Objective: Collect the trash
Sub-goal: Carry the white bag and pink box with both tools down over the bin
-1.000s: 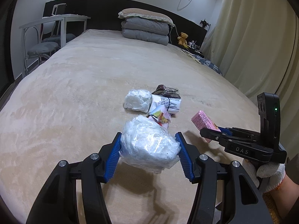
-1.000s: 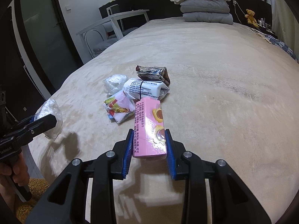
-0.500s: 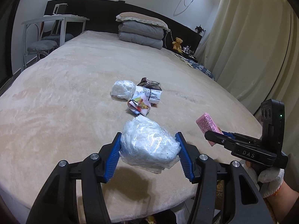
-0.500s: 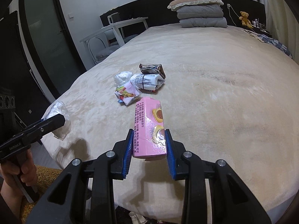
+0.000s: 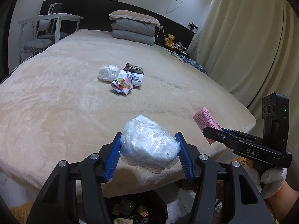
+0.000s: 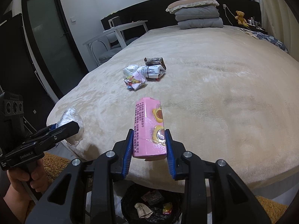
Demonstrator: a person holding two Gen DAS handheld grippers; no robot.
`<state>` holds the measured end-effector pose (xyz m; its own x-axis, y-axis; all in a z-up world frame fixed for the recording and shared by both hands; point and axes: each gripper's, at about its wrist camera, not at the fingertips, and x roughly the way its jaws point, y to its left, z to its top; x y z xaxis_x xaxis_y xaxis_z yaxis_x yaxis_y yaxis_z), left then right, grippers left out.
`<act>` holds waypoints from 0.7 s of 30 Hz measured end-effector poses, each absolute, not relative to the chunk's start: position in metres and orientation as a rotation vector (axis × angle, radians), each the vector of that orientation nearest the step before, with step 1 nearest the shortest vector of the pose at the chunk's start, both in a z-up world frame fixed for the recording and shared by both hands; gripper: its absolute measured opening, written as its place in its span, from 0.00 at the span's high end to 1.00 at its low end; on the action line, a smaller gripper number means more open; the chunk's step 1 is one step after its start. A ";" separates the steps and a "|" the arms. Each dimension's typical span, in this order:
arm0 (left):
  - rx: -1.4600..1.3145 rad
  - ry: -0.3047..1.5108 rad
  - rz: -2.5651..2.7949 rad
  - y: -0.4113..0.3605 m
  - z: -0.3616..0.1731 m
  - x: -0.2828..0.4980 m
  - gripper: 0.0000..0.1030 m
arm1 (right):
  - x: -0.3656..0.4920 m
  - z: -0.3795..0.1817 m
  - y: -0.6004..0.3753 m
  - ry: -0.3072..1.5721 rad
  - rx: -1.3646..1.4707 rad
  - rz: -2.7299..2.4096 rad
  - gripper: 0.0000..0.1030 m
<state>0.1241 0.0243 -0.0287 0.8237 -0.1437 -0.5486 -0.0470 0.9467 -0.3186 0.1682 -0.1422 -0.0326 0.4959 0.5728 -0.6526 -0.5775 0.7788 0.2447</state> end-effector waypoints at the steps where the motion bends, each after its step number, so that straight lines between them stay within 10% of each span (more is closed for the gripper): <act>1: -0.327 0.604 -0.056 0.021 -0.029 0.122 0.47 | 0.165 -0.033 -0.143 0.789 -0.006 0.697 0.67; 21: -0.353 0.661 -0.114 -0.016 -0.052 0.087 0.47 | 0.115 -0.051 -0.157 0.852 0.010 0.712 0.67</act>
<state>0.0865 -0.0163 -0.0519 0.7854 -0.2145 -0.5807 -0.0079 0.9345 -0.3559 0.1155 -0.1572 -0.0515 0.4444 0.5782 -0.6842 -0.5706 0.7715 0.2814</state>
